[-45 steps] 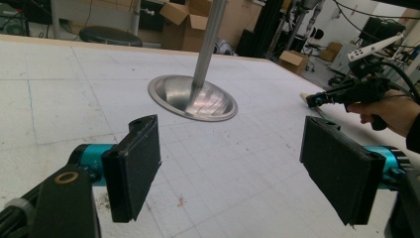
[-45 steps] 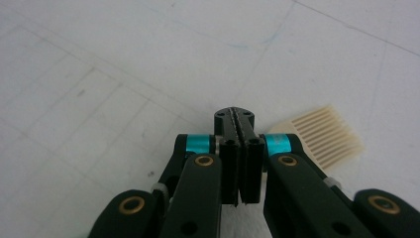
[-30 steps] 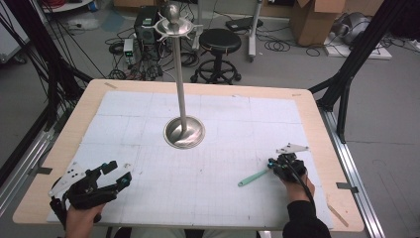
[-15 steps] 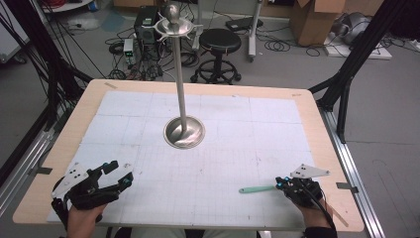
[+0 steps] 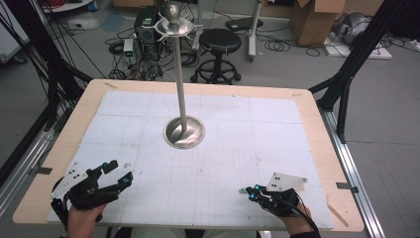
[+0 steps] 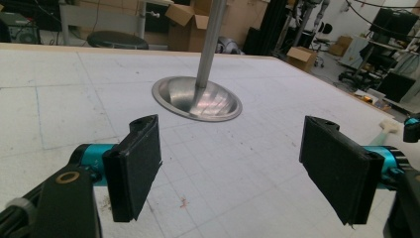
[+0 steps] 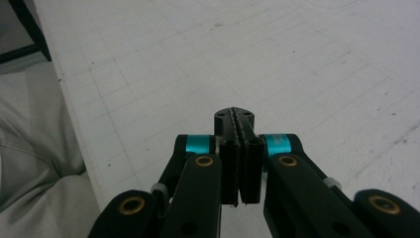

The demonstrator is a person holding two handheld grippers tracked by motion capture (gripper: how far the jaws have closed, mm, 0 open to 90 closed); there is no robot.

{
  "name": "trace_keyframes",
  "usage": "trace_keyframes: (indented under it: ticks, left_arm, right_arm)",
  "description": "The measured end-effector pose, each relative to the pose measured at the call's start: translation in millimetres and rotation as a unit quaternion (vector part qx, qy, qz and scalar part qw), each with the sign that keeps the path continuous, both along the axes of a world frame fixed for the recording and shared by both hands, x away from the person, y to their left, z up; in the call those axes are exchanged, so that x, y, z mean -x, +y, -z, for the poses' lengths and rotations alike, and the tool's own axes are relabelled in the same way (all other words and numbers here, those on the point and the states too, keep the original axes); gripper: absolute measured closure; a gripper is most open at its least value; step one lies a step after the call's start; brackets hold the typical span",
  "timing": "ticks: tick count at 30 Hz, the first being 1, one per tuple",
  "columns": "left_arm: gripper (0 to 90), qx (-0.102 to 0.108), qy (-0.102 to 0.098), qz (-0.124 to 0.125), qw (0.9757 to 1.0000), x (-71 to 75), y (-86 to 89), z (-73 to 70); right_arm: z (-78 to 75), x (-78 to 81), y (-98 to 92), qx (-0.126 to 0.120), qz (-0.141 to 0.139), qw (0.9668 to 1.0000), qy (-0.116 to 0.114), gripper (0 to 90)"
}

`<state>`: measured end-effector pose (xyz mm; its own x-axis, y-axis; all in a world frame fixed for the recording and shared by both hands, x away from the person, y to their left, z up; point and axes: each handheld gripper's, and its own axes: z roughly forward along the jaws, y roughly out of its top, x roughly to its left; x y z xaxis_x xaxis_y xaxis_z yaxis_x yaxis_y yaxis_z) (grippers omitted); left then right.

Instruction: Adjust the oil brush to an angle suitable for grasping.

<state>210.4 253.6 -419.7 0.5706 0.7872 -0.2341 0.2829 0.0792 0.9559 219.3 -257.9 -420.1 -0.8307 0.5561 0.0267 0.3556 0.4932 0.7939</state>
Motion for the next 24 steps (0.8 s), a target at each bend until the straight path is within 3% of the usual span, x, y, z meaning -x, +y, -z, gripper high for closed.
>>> trace_keyframes:
  ticks: [4,8,12,17,24]
  left_arm:
    - [24.4,-0.001,0.001,-0.002,1.0,-0.4,1.6,0.5]
    - [24.4,0.002,0.002,-0.004,1.0,-0.5,2.6,0.4]
    - [24.5,0.002,0.003,-0.004,1.0,-0.9,2.9,0.6]
    - [24.5,0.002,0.002,-0.004,1.0,-0.8,3.3,0.9]
    - [24.5,0.004,0.004,-0.007,1.0,-1.5,4.1,1.5]
  right_arm:
    - [4.2,-2.4,2.6,0.007,-0.007,0.9999,0.009,89.1]
    - [12.5,-8.4,8.5,0.033,-0.014,0.9991,0.023,89.1]
    - [20.2,-16.4,9.0,0.062,-0.001,0.9974,0.036,89.1]
    - [21.8,-24.4,4.4,0.049,0.012,0.9979,0.041,89.1]
    - [23.8,-49.3,1.6,0.038,0.061,0.9966,0.042,89.1]
